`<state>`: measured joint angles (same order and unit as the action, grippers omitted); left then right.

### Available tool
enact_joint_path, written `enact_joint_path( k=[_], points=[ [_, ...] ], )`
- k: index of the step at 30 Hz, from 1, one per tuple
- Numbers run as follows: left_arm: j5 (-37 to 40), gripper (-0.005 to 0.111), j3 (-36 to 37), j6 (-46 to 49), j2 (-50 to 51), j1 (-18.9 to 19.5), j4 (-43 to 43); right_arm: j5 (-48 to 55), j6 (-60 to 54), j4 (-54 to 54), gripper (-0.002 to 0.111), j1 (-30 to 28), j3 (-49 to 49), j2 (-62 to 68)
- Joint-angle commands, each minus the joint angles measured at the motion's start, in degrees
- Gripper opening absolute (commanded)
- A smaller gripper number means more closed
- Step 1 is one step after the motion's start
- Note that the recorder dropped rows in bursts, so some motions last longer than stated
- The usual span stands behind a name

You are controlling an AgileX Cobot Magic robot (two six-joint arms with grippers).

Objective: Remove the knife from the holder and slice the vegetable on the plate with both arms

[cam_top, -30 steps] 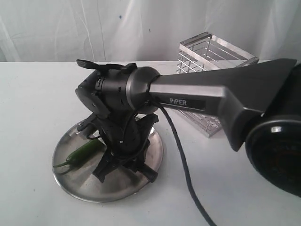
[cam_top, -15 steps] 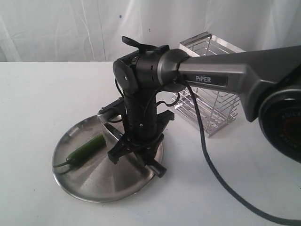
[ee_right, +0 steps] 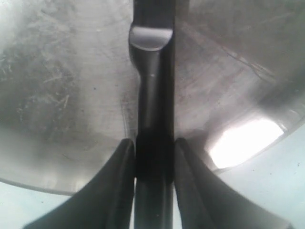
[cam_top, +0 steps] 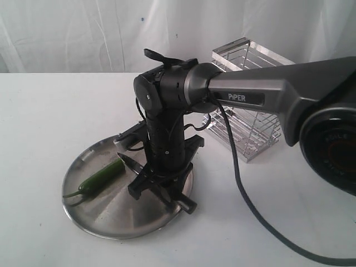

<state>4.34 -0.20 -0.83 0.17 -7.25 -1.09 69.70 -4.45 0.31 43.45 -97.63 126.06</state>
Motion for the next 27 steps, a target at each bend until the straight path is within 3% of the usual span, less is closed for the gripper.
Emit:
enact_joint_path(
  k=[1,27],
  points=[
    [0.0,0.000,0.2,-0.4,-0.2,-0.4,0.1,0.3,-0.4,-0.3,0.019,-0.7,0.2,0.5],
    [0.0,0.000,0.2,-0.4,-0.2,-0.4,0.1,0.3,2.2,0.0,0.019,-0.7,1.0,-4.3]
  ],
)
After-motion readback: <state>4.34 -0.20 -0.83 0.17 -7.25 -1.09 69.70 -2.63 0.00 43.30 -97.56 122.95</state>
